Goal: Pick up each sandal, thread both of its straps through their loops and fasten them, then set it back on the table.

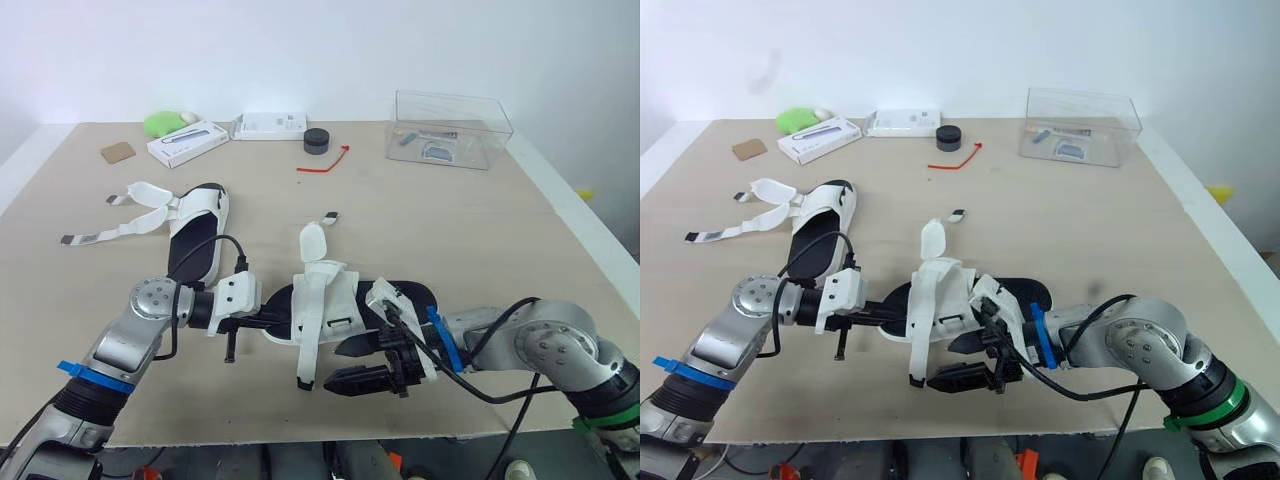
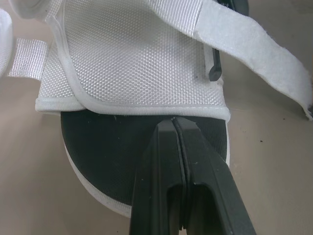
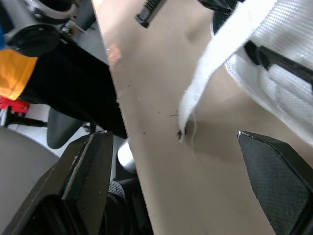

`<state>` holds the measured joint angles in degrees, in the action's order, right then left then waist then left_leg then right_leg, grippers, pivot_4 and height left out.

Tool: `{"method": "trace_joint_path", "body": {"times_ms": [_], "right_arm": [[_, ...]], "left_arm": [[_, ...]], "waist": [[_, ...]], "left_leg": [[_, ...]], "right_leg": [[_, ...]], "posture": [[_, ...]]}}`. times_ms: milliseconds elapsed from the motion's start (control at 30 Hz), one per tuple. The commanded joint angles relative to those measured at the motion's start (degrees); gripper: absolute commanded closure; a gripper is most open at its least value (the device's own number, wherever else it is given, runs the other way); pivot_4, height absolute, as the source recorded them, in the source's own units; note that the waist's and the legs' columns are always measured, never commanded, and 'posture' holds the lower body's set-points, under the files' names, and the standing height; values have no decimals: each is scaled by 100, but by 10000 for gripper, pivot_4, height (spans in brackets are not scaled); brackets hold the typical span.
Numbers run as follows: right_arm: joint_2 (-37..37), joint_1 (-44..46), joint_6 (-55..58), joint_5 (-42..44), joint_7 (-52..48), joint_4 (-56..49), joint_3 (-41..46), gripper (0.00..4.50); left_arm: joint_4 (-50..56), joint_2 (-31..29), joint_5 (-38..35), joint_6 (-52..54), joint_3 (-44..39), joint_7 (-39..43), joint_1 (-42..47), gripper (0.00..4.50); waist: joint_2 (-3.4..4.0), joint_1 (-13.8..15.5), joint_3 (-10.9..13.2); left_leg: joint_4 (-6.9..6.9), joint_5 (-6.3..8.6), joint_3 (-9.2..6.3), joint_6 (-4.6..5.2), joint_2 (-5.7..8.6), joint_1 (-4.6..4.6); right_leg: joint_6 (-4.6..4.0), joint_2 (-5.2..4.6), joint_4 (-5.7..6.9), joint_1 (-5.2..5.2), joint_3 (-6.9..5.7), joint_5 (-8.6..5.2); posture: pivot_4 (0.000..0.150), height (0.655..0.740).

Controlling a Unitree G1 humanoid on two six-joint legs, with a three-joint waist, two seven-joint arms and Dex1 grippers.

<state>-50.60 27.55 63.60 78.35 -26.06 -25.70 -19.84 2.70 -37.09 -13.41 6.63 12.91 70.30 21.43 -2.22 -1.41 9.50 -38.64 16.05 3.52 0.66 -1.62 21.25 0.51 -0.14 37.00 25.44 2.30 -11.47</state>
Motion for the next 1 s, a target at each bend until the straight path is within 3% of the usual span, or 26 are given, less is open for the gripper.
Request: {"method": "trace_joint_path", "body": {"times_ms": [33, 400, 500, 533, 633, 667, 700, 800, 833, 867, 1000], "right_arm": [[272, 111, 241, 60, 303, -125, 258, 1415], [1140, 307, 867, 273, 1420, -1, 524, 1415], [1258, 357, 995, 352, 1616, 29, 560, 8584], [1284, 380, 1037, 393, 1688, 44, 565, 16115], [1371, 444, 1142, 468, 1838, 85, 581, 21773], [1414, 454, 1182, 503, 1899, 113, 593, 24655], [1455, 455, 1226, 499, 1948, 138, 587, 30410], [1517, 440, 1297, 579, 2071, 199, 605, 36458], [1527, 433, 1319, 625, 2113, 213, 623, 42896], [1530, 423, 1339, 676, 2157, 226, 642, 44883], [1524, 411, 1356, 866, 2259, 271, 706, 44883]], "left_arm": [[-4, -10, -47, 58, -132, -63, 108, 45000], [-67, 84, -37, 59, -89, -88, 170, 45000], [-78, 80, -42, 54, -99, -78, 166, 45000], [-93, 68, -42, 37, -108, -67, 160, 45000], [-130, 55, -27, 9, -113, -58, 169, 45000], [-131, 60, -20, 9, -107, -63, 174, 45000], [-131, 66, -16, 6, -101, -66, 178, 45000], [-131, 75, -13, 0, -90, -65, 184, 45000], [-135, 75, -13, -2, -88, -62, 185, 45000], [-140, 75, -12, -5, -86, -60, 185, 45000], [-164, 67, 1, -30, -84, -56, 174, 45000]], "waist": [[-1, 1, 0], [-6, -1, -3], [-6, -1, -3], [-6, -1, -3], [-6, -2, -3], [-5, -2, -3], [-6, -2, -3], [-6, -2, -3], [-6, -2, -3], [-6, -3, -3], [-6, -2, -3]], "left_leg": [[0, 0, -1, 0, 0, 0], [-1, 0, -4, 0, 0, 4], [-1, 0, -5, 0, 0, 4], [-1, 0, -5, 0, 0, 5], [-1, 0, -6, 0, 0, 5], [-1, 0, -6, 0, 0, 5], [-1, 0, -6, 0, 0, 6], [-1, 0, -8, 0, 0, 5], [-1, 0, -8, 0, 0, 5], [-1, 0, -7, 1, 0, 6], [-1, 0, -7, 0, 0, 7]], "right_leg": [[0, 0, 0, 0, -1, 0], [0, -1, -1, 0, -3, 1], [0, 0, -1, 0, -4, 1], [0, 0, -1, 0, -4, 1], [0, 0, -1, 0, -5, 1], [0, 0, -2, 0, -4, 1], [0, 0, -2, 0, -4, 1], [0, 0, -1, 0, -6, 1], [0, 0, -1, 0, -6, 1], [0, 0, -1, 0, -5, 1], [0, -1, -2, 0, -5, 1]], "posture": [[1500, 7400], [1500, 7400], [1500, 7400], [1500, 7400], [1500, 7400], [1500, 7400], [1500, 7400], [1500, 7400], [1500, 7400], [1500, 7400], [1500, 7400]]}}
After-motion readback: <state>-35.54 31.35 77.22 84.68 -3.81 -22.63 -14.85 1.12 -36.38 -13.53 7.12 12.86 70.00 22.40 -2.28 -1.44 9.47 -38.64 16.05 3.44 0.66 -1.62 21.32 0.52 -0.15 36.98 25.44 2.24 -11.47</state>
